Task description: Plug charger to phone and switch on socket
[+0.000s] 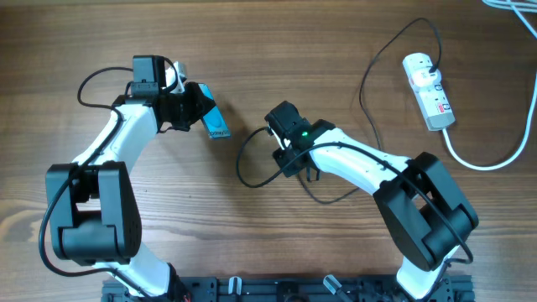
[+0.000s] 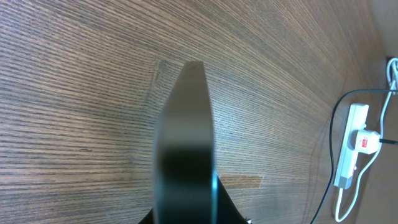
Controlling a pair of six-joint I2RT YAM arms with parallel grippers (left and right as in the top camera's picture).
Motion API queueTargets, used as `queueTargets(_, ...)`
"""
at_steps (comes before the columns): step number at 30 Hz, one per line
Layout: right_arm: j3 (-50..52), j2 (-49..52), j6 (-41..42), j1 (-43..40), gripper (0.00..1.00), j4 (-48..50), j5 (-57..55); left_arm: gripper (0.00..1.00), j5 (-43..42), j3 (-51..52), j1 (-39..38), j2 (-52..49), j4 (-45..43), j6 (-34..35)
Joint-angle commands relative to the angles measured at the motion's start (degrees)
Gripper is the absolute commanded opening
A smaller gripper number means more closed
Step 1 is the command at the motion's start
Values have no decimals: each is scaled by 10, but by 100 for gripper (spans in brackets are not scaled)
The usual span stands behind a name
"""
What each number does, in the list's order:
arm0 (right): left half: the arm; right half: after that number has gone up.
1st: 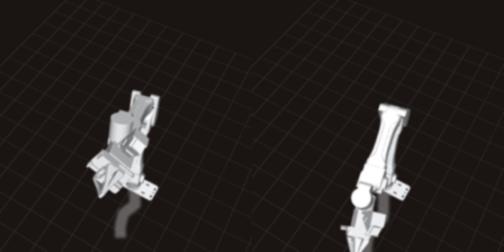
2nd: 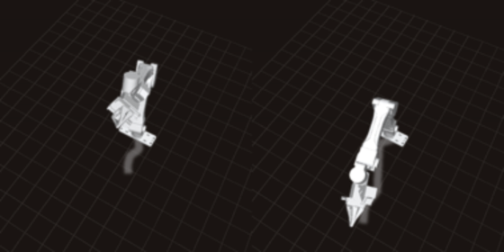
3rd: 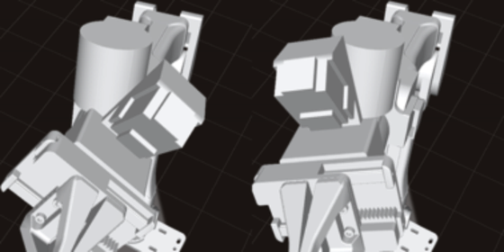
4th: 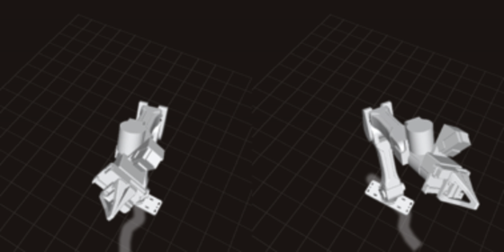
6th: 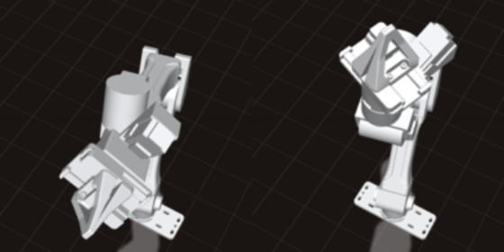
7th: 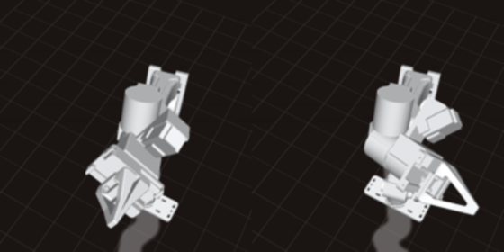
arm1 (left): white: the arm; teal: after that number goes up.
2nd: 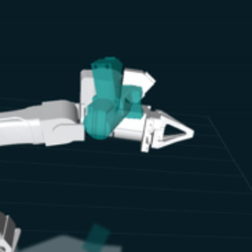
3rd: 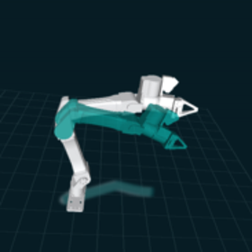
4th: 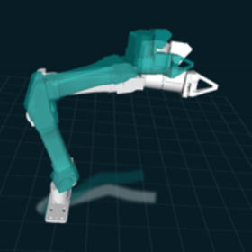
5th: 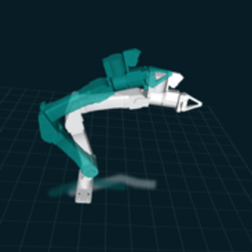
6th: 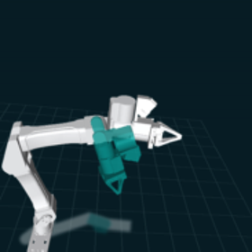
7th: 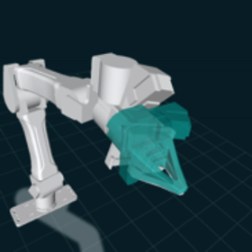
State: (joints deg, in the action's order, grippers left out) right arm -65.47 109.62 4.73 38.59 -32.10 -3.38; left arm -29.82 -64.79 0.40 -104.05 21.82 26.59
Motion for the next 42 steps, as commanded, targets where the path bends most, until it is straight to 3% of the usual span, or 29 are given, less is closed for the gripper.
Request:
queueTargets(1,19,33,4,0,8,-5,8,4,-1,-1,2,-3,-2,-14)
queueTargets(10,19,33,13,0,5,9,9,4,-1,-1,2,-3,-2,-14)
queueTargets(12,19,33,13,0,22,14,9,4,-1,-1,2,-3,-2,-14)
queueTargets(19,19,33,12,-3,30,29,3,4,-1,-1,2,-3,-2,-14)
queueTargets(20,19,33,13,-5,28,32,3,4,-1,-1,2,-3,-2,-14)
queueTargets(21,19,33,13,-9,8,34,3,4,-1,-1,2,-3,-2,-14)
queueTargets(22,19,33,13,-11,4,35,6,4,-1,-1,2,-3,-2,-14)
queueTargets(27,18,33,11,-16,4,40,12,4,-2,-1,2,-3,-3,-18)
queueTargets(30,-2,23,-20,-29,4,13,88,4,-47,-1,4,-3,-15,-24)
queueTargets(34,-46,-30,-35,-89,4,-53,273,4,-276,-1,27,-3,-100,-14)
queueTargets(37,-47,-77,-30,-146,4,-52,446,4,-388,-1,49,-3,-205,82)
queueTargets(40,-47,-98,-15,-169,4,-60,538,4,-401,-1,53,-2,-271,176)
queueTargets(42,-47,-101,-17,-168,4,-71,527,4,-370,-1,50,-1,-297,222)
